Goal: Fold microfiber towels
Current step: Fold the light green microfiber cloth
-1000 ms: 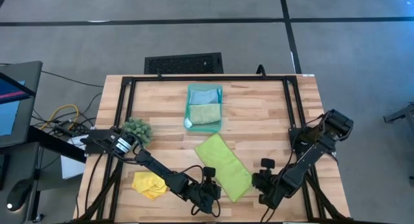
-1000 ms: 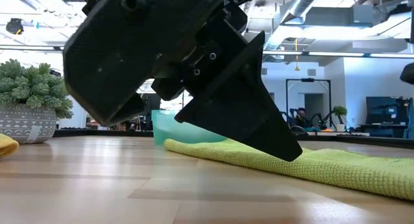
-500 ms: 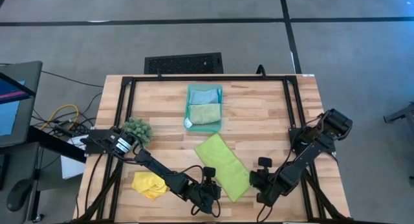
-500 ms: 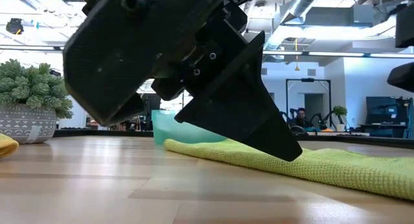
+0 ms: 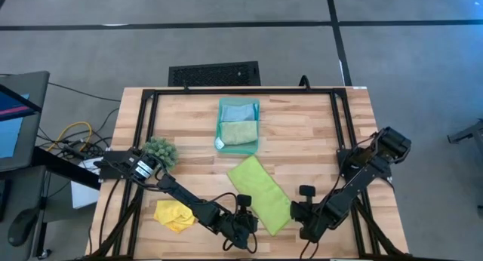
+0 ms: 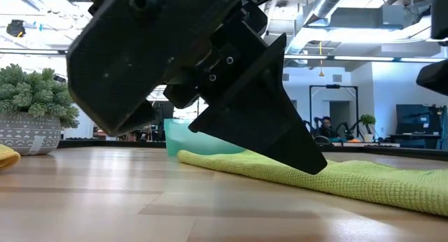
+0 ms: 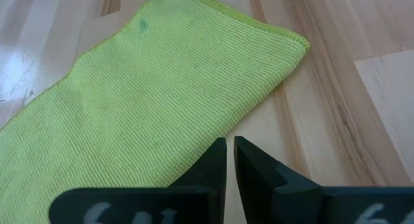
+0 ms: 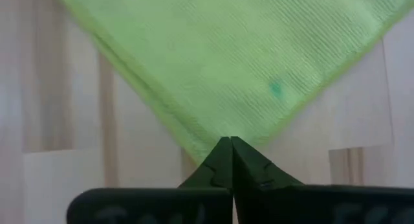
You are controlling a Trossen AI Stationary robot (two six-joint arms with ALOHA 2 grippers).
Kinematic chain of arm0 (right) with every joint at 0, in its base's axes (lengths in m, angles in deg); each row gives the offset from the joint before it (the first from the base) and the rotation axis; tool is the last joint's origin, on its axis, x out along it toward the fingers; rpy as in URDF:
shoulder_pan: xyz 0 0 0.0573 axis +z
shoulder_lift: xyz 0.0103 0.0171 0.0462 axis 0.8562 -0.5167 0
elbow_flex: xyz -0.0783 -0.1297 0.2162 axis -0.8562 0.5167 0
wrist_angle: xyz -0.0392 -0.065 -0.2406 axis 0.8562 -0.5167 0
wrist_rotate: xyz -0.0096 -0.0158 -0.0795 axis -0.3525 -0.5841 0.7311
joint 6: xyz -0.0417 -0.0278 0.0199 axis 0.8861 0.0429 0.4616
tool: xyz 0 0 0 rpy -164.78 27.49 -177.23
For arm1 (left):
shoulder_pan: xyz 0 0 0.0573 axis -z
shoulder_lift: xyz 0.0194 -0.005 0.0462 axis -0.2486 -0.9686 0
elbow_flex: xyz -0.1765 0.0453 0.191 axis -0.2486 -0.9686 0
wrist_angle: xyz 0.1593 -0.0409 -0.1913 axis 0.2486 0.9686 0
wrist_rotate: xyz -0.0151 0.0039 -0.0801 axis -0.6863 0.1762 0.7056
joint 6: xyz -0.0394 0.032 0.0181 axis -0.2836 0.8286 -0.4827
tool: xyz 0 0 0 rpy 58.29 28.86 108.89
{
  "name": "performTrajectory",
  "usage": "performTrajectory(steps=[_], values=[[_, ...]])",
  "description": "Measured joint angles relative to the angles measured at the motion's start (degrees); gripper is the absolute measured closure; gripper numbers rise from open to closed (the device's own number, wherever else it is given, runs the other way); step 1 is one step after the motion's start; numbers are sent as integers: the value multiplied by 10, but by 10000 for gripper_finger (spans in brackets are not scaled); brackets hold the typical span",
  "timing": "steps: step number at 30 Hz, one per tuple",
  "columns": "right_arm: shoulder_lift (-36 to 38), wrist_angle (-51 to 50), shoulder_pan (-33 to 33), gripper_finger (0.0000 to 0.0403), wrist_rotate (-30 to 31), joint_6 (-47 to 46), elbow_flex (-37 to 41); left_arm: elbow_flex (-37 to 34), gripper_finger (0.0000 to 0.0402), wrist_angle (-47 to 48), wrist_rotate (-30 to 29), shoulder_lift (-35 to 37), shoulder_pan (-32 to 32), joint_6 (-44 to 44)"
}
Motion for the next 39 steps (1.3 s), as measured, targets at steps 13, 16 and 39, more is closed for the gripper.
performTrajectory(steps=[13, 16, 39], values=[[0, -42, 27, 342, -1, -70, 1, 0, 379, 0, 0, 0, 0, -4], [0, -36, 28, 313, 0, -80, 13, 0, 379, 0, 0, 0, 0, -4], [0, -8, -5, 347, 5, 14, 10, 0, 379, 0, 0, 0, 0, -4]])
